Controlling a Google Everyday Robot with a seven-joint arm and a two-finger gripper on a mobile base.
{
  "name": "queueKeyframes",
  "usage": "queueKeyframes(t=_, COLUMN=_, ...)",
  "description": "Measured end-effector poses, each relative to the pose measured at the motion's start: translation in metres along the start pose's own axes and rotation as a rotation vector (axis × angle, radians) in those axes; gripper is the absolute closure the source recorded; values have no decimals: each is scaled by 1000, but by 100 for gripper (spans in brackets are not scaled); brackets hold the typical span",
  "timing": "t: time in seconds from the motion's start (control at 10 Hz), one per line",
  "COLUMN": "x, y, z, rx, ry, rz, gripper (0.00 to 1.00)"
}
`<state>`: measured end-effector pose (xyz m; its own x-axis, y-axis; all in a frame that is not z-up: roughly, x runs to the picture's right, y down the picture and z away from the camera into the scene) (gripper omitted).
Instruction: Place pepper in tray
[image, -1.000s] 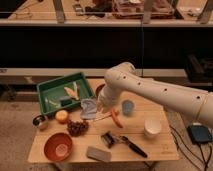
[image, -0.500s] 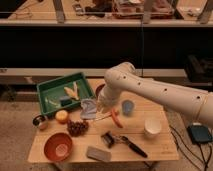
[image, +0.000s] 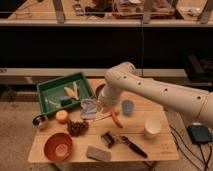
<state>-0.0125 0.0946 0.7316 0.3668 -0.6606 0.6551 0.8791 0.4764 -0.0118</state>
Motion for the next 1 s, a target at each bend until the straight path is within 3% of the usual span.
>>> queueKeyframes(t=0.4, x=1, y=1, z=0, rx=-7, ry=1, rz=-3, gripper=69)
queueKeyframes(t=0.5, x=2, y=3, z=1, rx=-24, ry=1, rz=-8, gripper=69)
queueKeyframes(t=0.7, x=15, y=13, z=-2, rx=-96, ry=12, rz=-46, gripper=69)
queueKeyframes(t=0.8, x=19, y=23, z=-7, rx=-119, ry=24, rz=-82, gripper=69)
queueKeyframes(t=1.0, x=30, y=36, z=-27, rx=-138, ry=53, rz=-285, gripper=69)
